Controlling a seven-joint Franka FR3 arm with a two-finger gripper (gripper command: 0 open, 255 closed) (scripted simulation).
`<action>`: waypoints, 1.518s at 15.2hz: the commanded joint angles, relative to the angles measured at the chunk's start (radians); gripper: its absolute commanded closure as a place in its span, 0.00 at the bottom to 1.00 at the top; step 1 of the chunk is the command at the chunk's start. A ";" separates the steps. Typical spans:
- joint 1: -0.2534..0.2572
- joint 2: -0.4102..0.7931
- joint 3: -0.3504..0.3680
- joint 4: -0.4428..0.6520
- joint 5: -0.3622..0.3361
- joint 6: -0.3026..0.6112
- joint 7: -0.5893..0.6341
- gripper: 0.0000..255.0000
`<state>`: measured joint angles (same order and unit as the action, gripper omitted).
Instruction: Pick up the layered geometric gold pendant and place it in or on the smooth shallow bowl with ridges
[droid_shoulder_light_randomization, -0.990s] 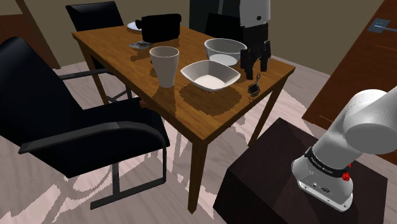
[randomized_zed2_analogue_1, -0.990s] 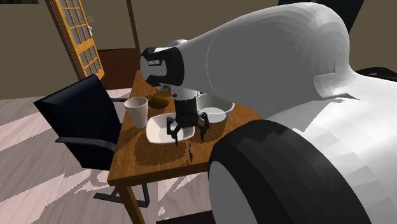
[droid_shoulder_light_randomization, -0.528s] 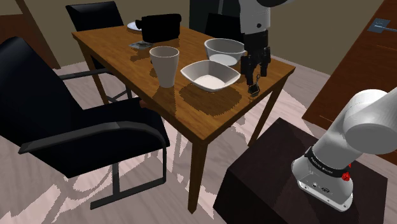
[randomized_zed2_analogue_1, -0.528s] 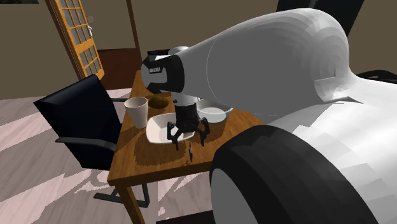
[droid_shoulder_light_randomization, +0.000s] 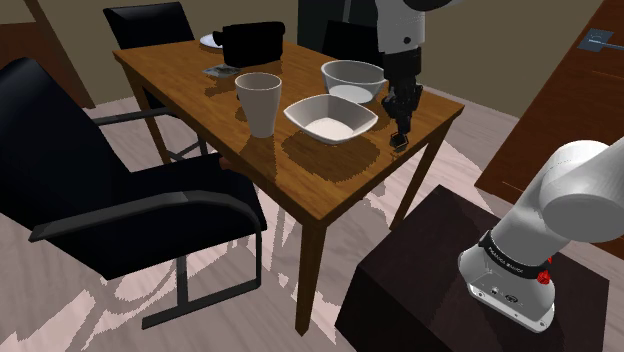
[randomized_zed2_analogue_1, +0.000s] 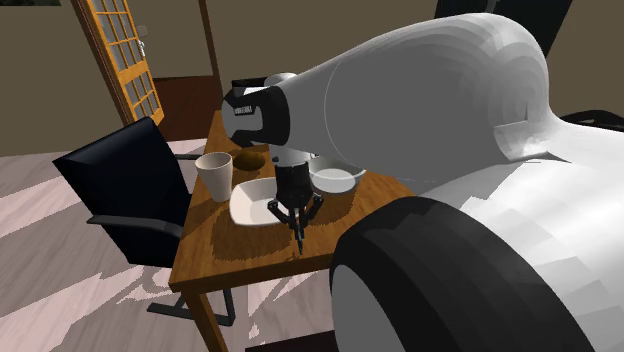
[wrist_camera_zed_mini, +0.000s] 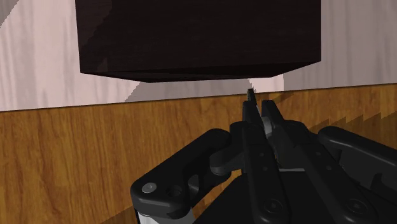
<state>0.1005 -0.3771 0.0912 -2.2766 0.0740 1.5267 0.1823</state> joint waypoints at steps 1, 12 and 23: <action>0.000 0.000 0.000 0.000 0.000 0.000 0.000 1.00; -0.001 -0.008 -0.003 0.087 -0.001 -0.095 0.003 1.00; -0.002 0.001 -0.007 0.243 -0.003 -0.242 0.010 1.00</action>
<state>0.0984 -0.3772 0.0843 -2.0495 0.0710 1.2999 0.1911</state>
